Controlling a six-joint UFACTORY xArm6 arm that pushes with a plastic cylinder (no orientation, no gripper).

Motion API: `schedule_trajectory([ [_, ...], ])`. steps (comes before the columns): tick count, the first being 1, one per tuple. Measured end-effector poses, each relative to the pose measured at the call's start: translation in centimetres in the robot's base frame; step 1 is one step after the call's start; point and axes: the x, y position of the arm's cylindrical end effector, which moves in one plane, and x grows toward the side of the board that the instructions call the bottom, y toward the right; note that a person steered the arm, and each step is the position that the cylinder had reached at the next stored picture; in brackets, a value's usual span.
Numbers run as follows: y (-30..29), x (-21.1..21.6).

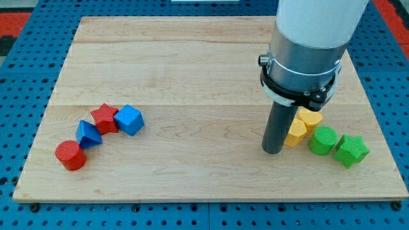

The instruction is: Move the blue cube towards the top left corner of the board

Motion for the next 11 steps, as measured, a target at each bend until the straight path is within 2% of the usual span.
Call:
schedule_trajectory([
  [1,0.0,0.0],
  [2,-2.5,2.7],
  [3,-6.7,3.2],
  [4,-10.9,-1.3],
  [5,-13.7,0.6],
  [6,-16.7,-2.5],
  [7,-18.2,-1.9],
  [8,-23.0,0.1],
  [9,-22.8,-4.8],
  [10,-19.7,-7.4],
  [11,-22.2,-14.0],
])
